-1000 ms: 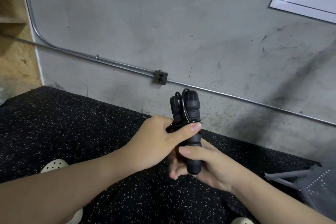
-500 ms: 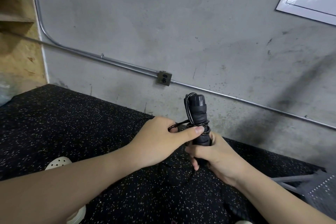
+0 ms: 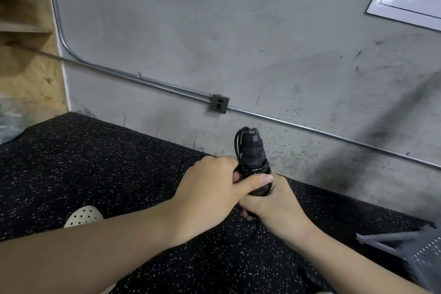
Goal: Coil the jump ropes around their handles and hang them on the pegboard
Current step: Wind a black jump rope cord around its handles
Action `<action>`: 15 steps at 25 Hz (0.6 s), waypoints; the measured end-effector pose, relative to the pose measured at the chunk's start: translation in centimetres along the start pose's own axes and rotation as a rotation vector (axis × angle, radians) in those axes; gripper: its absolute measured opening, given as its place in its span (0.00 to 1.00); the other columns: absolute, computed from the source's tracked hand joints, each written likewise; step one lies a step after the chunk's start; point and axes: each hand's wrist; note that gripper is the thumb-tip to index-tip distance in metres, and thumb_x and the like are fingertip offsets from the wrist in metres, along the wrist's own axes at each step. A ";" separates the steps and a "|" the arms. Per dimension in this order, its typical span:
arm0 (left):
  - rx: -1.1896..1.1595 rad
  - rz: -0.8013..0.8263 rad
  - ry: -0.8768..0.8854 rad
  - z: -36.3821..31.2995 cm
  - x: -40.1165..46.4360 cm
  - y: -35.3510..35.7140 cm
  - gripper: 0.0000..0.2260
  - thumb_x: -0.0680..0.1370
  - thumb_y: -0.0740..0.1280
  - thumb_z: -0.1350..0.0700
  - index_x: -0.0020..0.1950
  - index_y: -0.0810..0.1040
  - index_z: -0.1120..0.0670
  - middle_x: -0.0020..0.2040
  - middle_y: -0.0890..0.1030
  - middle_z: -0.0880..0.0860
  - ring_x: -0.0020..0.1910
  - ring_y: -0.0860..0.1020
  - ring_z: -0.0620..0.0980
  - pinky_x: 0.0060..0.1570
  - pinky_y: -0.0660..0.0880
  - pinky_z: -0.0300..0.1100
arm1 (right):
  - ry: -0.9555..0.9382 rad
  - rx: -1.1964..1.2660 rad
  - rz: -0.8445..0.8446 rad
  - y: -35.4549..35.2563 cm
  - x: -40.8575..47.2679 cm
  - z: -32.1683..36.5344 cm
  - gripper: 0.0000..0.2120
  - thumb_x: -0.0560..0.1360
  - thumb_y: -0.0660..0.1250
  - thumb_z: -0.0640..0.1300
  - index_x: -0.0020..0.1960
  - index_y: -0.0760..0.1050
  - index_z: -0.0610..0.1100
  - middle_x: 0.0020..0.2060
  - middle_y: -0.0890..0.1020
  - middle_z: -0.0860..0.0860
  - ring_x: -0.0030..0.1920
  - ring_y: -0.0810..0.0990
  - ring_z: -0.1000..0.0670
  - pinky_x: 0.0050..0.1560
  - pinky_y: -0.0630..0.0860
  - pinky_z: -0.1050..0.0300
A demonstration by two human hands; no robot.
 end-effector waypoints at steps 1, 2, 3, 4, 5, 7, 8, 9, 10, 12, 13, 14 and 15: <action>0.000 -0.005 0.003 0.2 0.0 -0.1 0.26 0.73 0.60 0.26 0.37 0.76 0.48 0.28 0.73 0.47 0.29 0.72 0.44 0.33 0.69 0.41 | -0.019 -0.014 -0.028 0.1 -0.1 0.0 0.06 0.71 0.72 0.29 0.43 0.79 0.38 0.28 0.80 0.46 0.28 0.77 0.48 0.30 0.74 0.56; -0.027 -0.010 -0.002 0.5 0.0 -0.2 0.27 0.72 0.59 0.25 0.37 0.77 0.48 0.29 0.75 0.47 0.29 0.74 0.44 0.33 0.70 0.42 | -0.036 -0.037 -0.056 0.3 -0.2 0.0 0.06 0.69 0.74 0.32 0.42 0.79 0.40 0.27 0.80 0.48 0.28 0.77 0.49 0.30 0.73 0.57; -0.073 -0.008 -0.011 0.7 0.1 -0.1 0.28 0.72 0.57 0.23 0.37 0.78 0.47 0.30 0.78 0.47 0.30 0.76 0.44 0.34 0.73 0.43 | -0.050 -0.069 -0.086 0.3 -0.3 -0.1 0.07 0.66 0.76 0.37 0.40 0.78 0.42 0.27 0.81 0.49 0.28 0.77 0.50 0.30 0.73 0.57; -0.133 0.005 -0.020 0.9 0.1 0.0 0.31 0.72 0.55 0.22 0.39 0.80 0.47 0.32 0.81 0.48 0.32 0.79 0.44 0.38 0.77 0.46 | -0.055 -0.097 -0.105 0.3 -0.5 0.0 0.09 0.63 0.77 0.43 0.40 0.78 0.44 0.28 0.81 0.50 0.28 0.77 0.52 0.31 0.73 0.57; -0.201 0.024 -0.023 1.1 0.1 0.4 0.31 0.72 0.56 0.22 0.42 0.82 0.47 0.36 0.83 0.48 0.36 0.81 0.45 0.43 0.79 0.50 | -0.056 -0.111 -0.103 0.3 -0.8 0.2 0.11 0.62 0.77 0.46 0.40 0.78 0.45 0.28 0.82 0.50 0.29 0.78 0.52 0.32 0.73 0.57; -0.335 0.083 -0.019 1.5 0.2 0.6 0.28 0.72 0.59 0.25 0.50 0.85 0.46 0.43 0.86 0.47 0.44 0.84 0.46 0.52 0.80 0.54 | -0.050 -0.099 -0.015 -0.3 -1.0 0.7 0.13 0.65 0.80 0.44 0.44 0.79 0.42 0.31 0.83 0.48 0.31 0.80 0.51 0.34 0.76 0.57; -0.397 0.114 -0.006 1.7 0.2 0.4 0.26 0.74 0.62 0.27 0.53 0.85 0.45 0.46 0.87 0.46 0.48 0.85 0.46 0.55 0.80 0.53 | -0.034 -0.053 0.061 -0.7 -1.0 1.0 0.13 0.68 0.81 0.43 0.46 0.80 0.40 0.33 0.83 0.45 0.33 0.81 0.50 0.36 0.77 0.56; -0.459 0.150 0.015 1.8 0.3 0.2 0.23 0.77 0.64 0.30 0.56 0.85 0.46 0.49 0.87 0.47 0.51 0.85 0.46 0.59 0.79 0.52 | -0.006 0.037 0.143 -1.3 -1.1 1.6 0.12 0.70 0.80 0.42 0.48 0.80 0.39 0.36 0.83 0.42 0.35 0.81 0.48 0.39 0.79 0.55; -0.518 0.193 0.041 1.9 0.4 -0.1 0.21 0.79 0.65 0.33 0.58 0.84 0.47 0.51 0.87 0.49 0.53 0.85 0.46 0.61 0.78 0.50 | 0.041 0.166 0.223 -1.8 -1.1 2.0 0.11 0.70 0.79 0.42 0.49 0.81 0.40 0.38 0.82 0.40 0.37 0.81 0.48 0.41 0.79 0.54; -0.583 0.253 0.105 1.8 0.3 -0.7 0.16 0.81 0.64 0.39 0.57 0.84 0.47 0.47 0.87 0.54 0.49 0.85 0.46 0.60 0.78 0.47 | 0.139 0.368 0.382 -2.6 -1.3 2.4 0.12 0.70 0.76 0.42 0.52 0.82 0.41 0.38 0.81 0.40 0.39 0.79 0.48 0.45 0.76 0.54; -0.586 0.254 0.130 1.7 0.2 -0.8 0.15 0.82 0.64 0.39 0.56 0.83 0.47 0.46 0.86 0.55 0.46 0.84 0.45 0.57 0.78 0.46 | 0.156 0.384 0.431 -2.7 -1.4 2.4 0.11 0.70 0.76 0.41 0.52 0.82 0.41 0.37 0.80 0.42 0.39 0.78 0.48 0.48 0.76 0.52; -0.576 0.243 0.139 1.5 0.2 -0.7 0.15 0.81 0.65 0.38 0.55 0.83 0.46 0.45 0.86 0.54 0.44 0.83 0.44 0.55 0.78 0.45 | 0.158 0.372 0.443 -2.6 -1.5 2.3 0.09 0.71 0.75 0.39 0.51 0.82 0.41 0.36 0.80 0.43 0.38 0.78 0.47 0.51 0.76 0.49; -0.542 0.224 0.128 1.5 0.2 -0.6 0.18 0.79 0.66 0.34 0.54 0.84 0.47 0.45 0.86 0.52 0.44 0.83 0.44 0.53 0.79 0.44 | 0.147 0.353 0.421 -2.5 -1.5 2.1 0.08 0.72 0.75 0.36 0.50 0.82 0.40 0.36 0.79 0.43 0.38 0.78 0.47 0.52 0.78 0.46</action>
Point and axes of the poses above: each hand's wrist, its own x-axis towards the middle knuckle, its own y-axis out of the palm, z = x × y
